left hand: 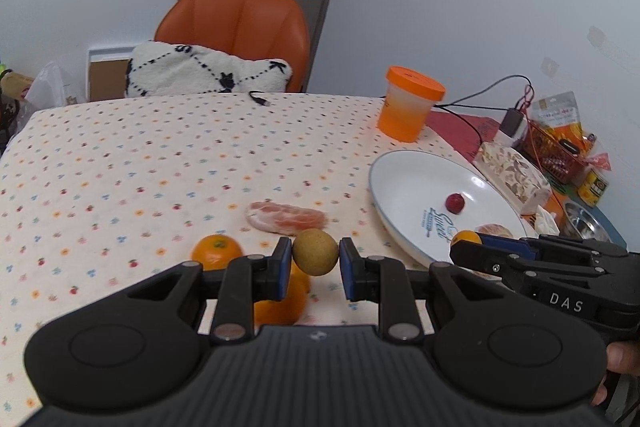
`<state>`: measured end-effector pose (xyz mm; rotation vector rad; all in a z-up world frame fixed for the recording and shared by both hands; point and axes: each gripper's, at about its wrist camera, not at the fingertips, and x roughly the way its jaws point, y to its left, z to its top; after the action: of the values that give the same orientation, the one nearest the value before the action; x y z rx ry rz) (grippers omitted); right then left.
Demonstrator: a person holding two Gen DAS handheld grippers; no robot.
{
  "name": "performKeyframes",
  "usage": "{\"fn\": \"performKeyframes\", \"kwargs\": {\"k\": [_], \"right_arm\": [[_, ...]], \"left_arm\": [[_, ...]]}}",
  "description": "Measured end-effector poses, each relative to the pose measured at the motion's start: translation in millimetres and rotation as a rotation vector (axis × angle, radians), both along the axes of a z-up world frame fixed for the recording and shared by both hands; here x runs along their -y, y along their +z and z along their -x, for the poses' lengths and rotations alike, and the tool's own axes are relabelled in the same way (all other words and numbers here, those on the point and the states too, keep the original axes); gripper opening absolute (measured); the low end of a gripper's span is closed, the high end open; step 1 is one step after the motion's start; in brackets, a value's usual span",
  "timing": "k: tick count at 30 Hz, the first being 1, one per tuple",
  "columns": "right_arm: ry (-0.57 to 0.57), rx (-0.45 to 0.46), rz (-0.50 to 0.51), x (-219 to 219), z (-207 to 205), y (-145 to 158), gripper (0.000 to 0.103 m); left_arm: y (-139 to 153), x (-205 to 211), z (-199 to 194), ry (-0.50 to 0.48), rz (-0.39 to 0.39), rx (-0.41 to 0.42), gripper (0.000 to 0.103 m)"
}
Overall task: Organize fruits
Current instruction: 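Carry kumquat to plate and open right tool while left tool drops brown fruit there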
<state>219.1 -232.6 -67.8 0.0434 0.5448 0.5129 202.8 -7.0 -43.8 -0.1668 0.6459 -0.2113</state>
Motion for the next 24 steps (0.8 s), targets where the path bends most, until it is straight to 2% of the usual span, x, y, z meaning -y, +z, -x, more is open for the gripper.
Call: {"fn": "performKeyframes", "kwargs": {"k": [14,17,24], "right_arm": [[-0.055,-0.011,-0.008,33.2,-6.2,-5.4,0.023],[-0.058,-0.025,-0.012,36.6,-8.3,-7.8,0.029],[-0.080,-0.029,-0.055,52.2,-8.2,-9.5,0.029]], "left_arm": [[-1.9,34.1,-11.5,-0.061,-0.022,-0.017,0.024],[-2.9,38.3,-14.7,-0.065,-0.028,-0.023,0.024],[-5.3,54.4,-24.6,-0.088,-0.041,-0.038,0.024]]}}
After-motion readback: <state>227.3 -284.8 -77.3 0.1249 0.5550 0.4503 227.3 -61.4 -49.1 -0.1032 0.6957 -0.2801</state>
